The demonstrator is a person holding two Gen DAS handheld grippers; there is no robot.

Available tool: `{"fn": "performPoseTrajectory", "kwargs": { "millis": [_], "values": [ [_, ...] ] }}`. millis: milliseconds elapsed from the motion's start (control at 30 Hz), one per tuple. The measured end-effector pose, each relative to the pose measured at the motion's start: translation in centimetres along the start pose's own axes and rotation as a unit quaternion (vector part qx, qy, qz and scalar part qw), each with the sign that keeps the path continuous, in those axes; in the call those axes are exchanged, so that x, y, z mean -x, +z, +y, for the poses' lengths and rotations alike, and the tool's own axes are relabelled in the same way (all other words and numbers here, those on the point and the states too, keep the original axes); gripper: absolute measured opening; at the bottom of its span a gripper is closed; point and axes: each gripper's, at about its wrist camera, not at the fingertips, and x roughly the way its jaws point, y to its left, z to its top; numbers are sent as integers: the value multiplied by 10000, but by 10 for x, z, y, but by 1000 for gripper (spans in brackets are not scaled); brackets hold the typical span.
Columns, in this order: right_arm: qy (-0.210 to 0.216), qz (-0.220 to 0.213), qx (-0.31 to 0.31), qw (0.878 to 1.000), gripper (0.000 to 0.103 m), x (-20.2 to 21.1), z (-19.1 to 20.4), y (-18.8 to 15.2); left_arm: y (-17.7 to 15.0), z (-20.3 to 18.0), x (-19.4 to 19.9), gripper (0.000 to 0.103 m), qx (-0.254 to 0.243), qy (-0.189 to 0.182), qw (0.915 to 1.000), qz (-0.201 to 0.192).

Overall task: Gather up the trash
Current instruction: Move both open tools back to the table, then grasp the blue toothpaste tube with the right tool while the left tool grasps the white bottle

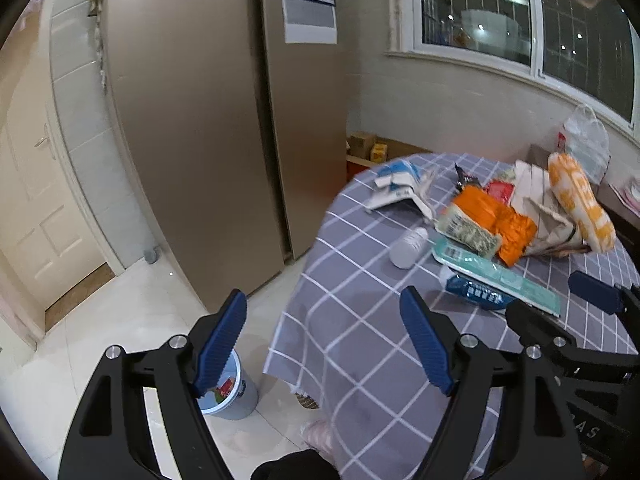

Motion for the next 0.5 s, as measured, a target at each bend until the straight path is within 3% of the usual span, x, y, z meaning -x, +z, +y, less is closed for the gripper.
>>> {"fn": "performPoseTrajectory", "kwargs": {
  "millis": [67,233,500],
  "values": [
    [44,101,105,9999,78,-7,-1,-1,-1,1,-5,78,-18,-2,10000,82],
    [288,418,346,9981,60,-27,6,1,1,6,-20,77,2,-30,9997,226],
    [103,795,768,9938,43,-50,16,7,4,0,-39,77,-116,-225,9991,354]
  ]
}}
